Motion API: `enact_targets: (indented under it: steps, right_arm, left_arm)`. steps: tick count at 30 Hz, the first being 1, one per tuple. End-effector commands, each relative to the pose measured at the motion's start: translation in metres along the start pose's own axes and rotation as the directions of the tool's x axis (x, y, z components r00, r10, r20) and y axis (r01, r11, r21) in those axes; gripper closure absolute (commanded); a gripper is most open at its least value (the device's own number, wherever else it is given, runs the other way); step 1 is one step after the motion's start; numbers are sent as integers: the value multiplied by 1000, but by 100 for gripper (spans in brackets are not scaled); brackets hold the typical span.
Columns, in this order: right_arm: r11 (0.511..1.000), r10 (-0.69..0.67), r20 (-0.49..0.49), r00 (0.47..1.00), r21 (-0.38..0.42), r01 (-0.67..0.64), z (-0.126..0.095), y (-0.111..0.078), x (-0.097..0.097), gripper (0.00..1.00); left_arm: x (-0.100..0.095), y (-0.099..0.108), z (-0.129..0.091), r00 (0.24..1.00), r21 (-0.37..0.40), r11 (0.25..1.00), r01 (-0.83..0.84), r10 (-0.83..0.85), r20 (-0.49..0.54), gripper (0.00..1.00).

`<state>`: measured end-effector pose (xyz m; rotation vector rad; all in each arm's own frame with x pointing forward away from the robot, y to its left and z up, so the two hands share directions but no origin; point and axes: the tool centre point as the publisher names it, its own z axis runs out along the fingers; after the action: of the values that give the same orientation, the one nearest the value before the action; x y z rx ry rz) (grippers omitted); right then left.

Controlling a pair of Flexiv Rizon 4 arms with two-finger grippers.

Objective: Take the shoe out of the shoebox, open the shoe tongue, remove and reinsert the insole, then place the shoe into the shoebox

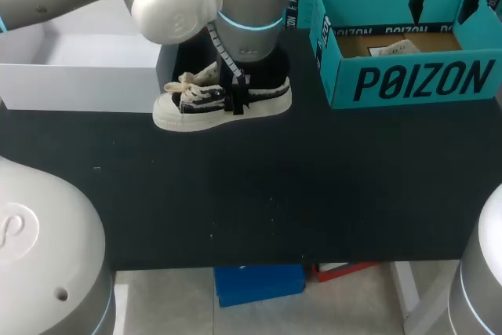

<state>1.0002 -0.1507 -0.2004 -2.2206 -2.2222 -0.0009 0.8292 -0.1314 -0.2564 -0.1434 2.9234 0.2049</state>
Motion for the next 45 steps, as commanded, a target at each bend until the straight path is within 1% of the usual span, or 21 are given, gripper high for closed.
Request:
enact_targets:
  steps: [1,4,9,15,19,25,30,38,45]
  right_arm:
    - [1000,0,0,1000,1,0,0,0,0,0]
    - [1000,0,0,1000,1,0,0,0,0,0]
    - [1000,0,0,1000,1,0,0,0,0,0]
    - [1000,0,0,1000,1,0,0,0,0,0]
    - [1000,0,0,1000,1,0,0,0,0,0]
    - [1000,0,0,1000,1,0,0,0,0,0]
    - [1000,0,0,1000,1,0,0,0,0,0]
    - [1000,0,0,1000,1,0,0,0,0,0]
    - [1000,0,0,1000,1,0,0,0,0,0]
  left_arm:
    - [3,-10,20,1000,-9,1000,-2,2,6,100]
    - [5,-15,37,1000,-17,1000,0,0,14,100]
    - [7,-21,64,1000,9,1000,25,-25,0,100]
    - [11,-26,89,999,16,999,34,-34,1,100]
    - [15,-28,102,1000,-1,1000,26,-26,-2,100]
    - [16,-27,116,1000,-12,1000,18,-18,-2,100]
    - [17,-28,132,999,-56,997,-43,43,-8,100]
    - [17,-26,145,998,-62,996,-65,64,-11,100]
    - [26,-28,155,995,-68,993,-99,98,-25,100]
